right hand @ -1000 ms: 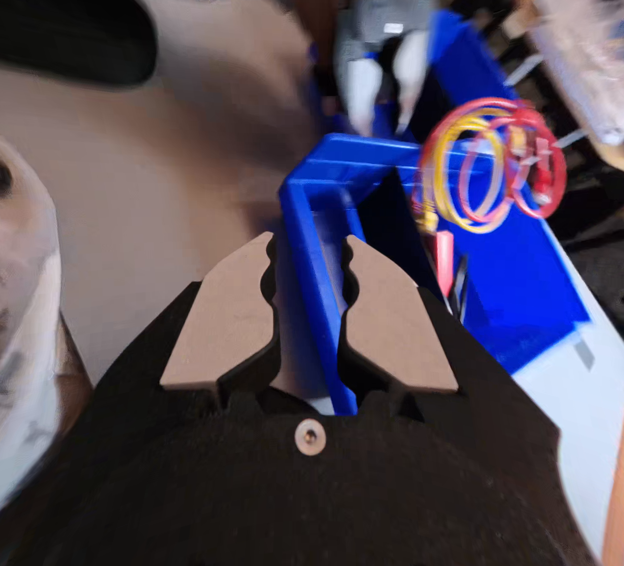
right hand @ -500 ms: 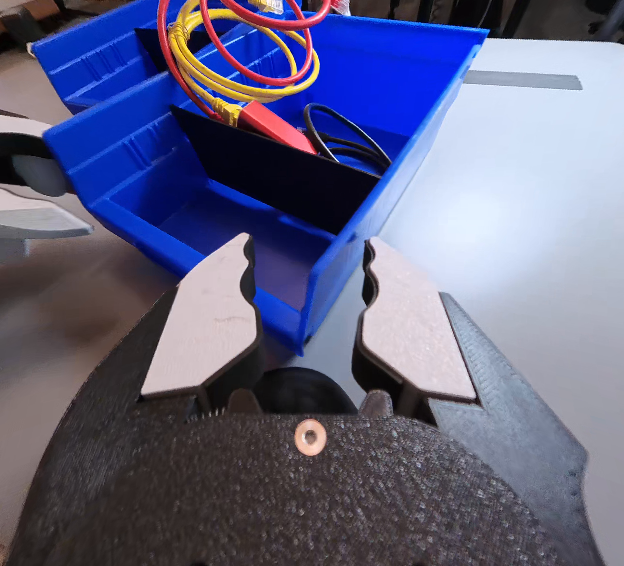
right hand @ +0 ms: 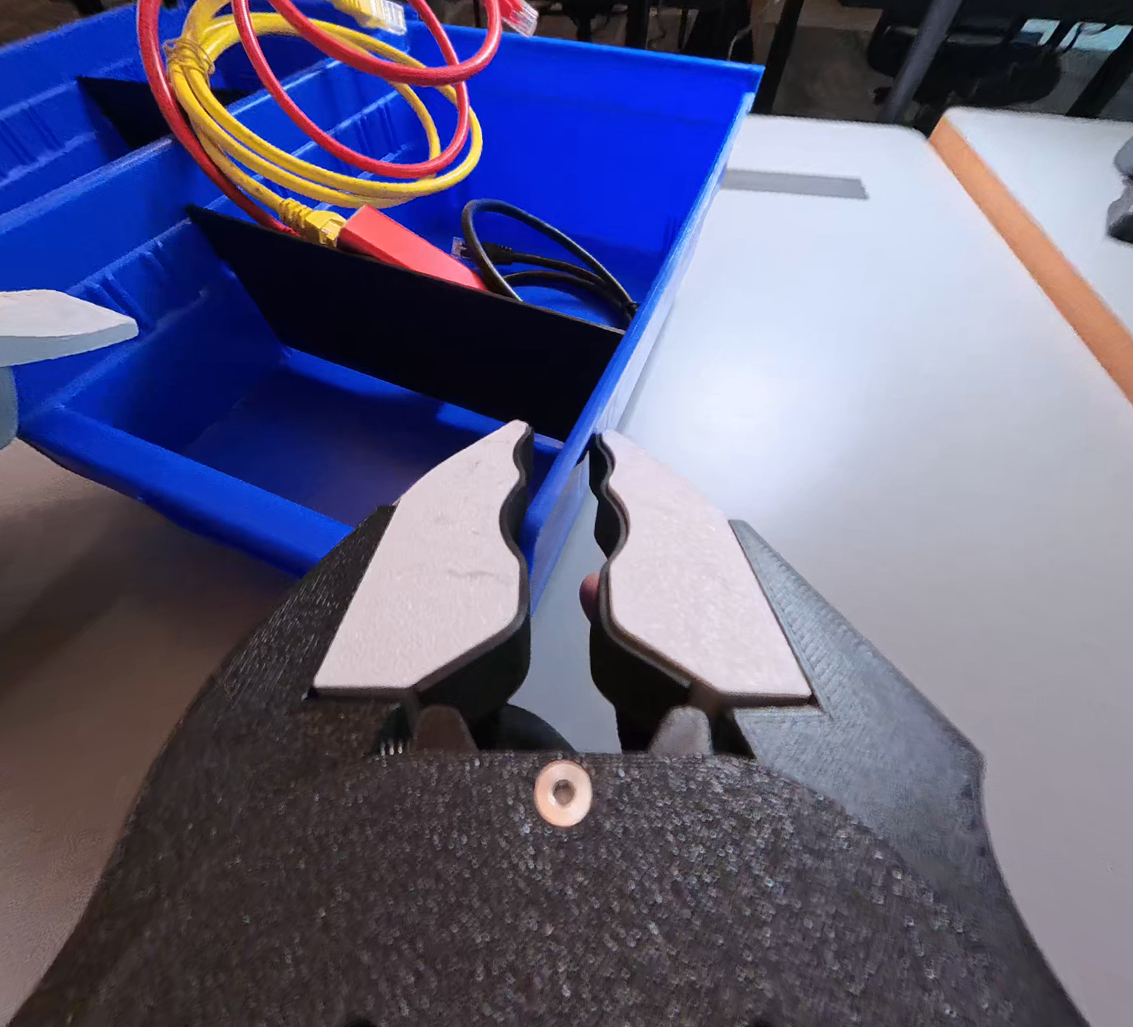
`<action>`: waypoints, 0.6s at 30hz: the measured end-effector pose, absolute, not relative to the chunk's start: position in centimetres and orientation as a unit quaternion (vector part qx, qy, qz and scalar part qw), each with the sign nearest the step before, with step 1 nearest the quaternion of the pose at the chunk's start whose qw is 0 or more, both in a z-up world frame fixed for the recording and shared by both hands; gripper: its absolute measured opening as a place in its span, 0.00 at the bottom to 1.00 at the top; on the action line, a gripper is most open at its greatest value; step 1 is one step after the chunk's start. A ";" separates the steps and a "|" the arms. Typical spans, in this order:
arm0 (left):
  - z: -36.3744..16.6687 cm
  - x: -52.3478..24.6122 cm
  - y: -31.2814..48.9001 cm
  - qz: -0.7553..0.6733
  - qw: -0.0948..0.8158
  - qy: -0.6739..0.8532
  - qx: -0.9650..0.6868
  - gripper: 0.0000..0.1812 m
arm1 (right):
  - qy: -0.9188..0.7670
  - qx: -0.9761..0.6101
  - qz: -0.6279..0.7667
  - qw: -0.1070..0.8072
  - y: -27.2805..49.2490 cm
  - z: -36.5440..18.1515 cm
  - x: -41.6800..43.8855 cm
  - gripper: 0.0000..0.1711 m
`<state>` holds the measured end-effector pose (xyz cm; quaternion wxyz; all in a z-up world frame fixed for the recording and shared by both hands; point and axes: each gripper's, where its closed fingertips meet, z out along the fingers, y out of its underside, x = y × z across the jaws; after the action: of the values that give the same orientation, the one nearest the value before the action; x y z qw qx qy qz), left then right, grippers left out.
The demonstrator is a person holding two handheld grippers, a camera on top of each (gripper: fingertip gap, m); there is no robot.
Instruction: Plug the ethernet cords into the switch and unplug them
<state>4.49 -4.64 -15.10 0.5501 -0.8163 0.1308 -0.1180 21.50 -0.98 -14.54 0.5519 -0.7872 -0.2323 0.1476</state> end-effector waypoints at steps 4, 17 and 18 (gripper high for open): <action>-11.1 3.7 -5.8 -0.105 0.589 0.133 -0.790 0.14 | -0.242 -0.752 0.145 0.596 -2.1 -9.6 20.6 0.10; 3.1 -14.8 -16.2 0.064 0.685 0.034 -0.725 0.13 | -0.365 -0.600 0.285 0.652 -7.2 4.1 -0.3 0.11; 3.4 -16.7 -17.3 0.077 0.682 0.022 -0.727 0.13 | -0.379 -0.596 0.300 0.642 -7.7 4.2 -2.5 0.11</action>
<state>-16.68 -17.27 3.39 0.6818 -0.7271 0.0220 0.0768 -2.54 -7.69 4.19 0.6416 -0.5955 -0.3793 0.2997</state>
